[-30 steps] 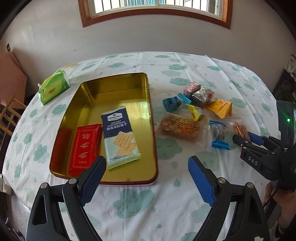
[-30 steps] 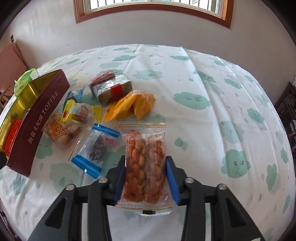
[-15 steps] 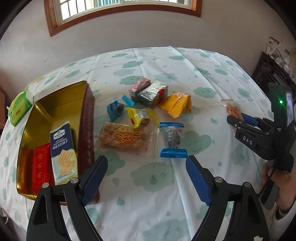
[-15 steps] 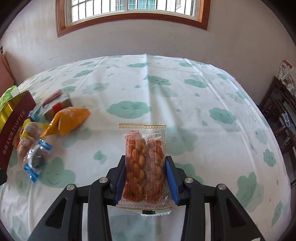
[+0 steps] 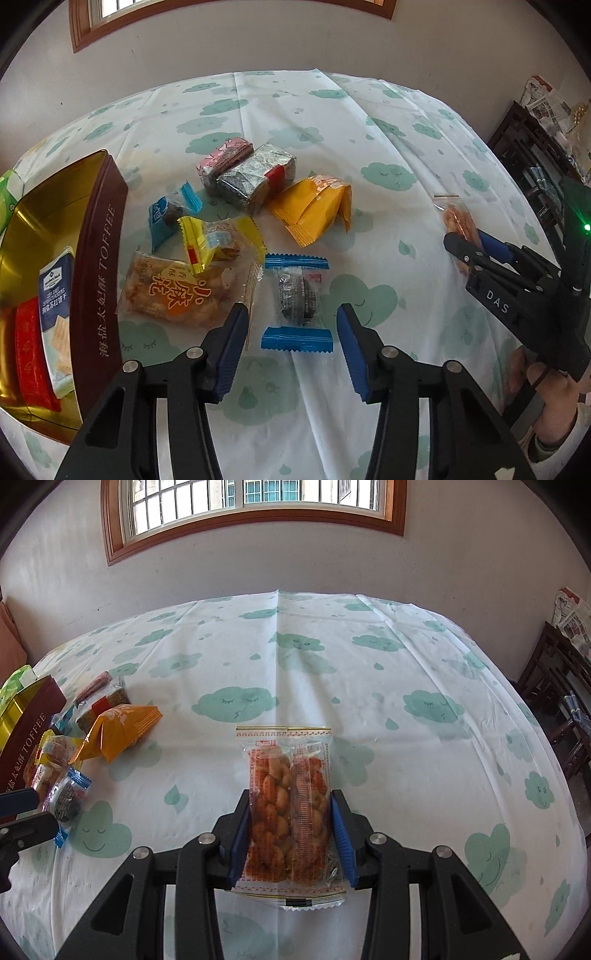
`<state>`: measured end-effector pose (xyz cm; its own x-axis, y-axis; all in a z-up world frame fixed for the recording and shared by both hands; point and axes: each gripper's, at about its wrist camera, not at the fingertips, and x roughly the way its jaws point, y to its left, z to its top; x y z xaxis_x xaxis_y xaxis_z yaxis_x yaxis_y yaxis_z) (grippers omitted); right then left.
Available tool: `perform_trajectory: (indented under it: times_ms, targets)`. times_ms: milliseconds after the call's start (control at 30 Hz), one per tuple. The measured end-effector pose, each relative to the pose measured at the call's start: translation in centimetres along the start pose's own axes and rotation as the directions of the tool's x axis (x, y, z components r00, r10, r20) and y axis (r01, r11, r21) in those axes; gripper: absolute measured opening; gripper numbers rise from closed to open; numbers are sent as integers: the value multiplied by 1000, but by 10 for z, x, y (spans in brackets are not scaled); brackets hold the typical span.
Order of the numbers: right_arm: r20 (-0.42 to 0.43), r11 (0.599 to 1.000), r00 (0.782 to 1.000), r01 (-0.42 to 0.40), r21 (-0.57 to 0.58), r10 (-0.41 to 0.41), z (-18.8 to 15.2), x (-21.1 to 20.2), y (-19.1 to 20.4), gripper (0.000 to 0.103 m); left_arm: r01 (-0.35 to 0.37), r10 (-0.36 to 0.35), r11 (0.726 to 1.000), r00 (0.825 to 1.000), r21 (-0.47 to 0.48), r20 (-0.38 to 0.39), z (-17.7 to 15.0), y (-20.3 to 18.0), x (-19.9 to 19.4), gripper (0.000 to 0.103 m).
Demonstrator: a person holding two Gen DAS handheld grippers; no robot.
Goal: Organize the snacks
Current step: 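Grasp the orange snack bag with the right tool while the left grasps the blue-ended candy, then lower the blue-ended candy into the tin onto the red packet, open left tool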
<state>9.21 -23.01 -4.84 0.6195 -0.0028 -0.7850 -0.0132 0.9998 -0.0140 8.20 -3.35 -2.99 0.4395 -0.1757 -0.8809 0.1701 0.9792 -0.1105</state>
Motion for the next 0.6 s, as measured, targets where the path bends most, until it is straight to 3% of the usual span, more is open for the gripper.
perform_trajectory:
  times_ms: [167,300,400,600]
  targets:
    - [0,1000,1000,-5,3,5,0,0,-1,42,7,-7,1000,1000,-4,-29,6,-3,14,36]
    - [1,1000,1000,-8,5,8,0,0,-1,43,-14,14,1000,999,9,-29,9,-7,18,35]
    - [1,1000,1000,-7,4,7,0,0,-1,43,-32,33,999,999,12,-25,9,-6,19,25]
    - [1,1000,1000,-7,3,7,0,0,-1,43,-23,23,1000,999,11,-24,5,-4,15,23]
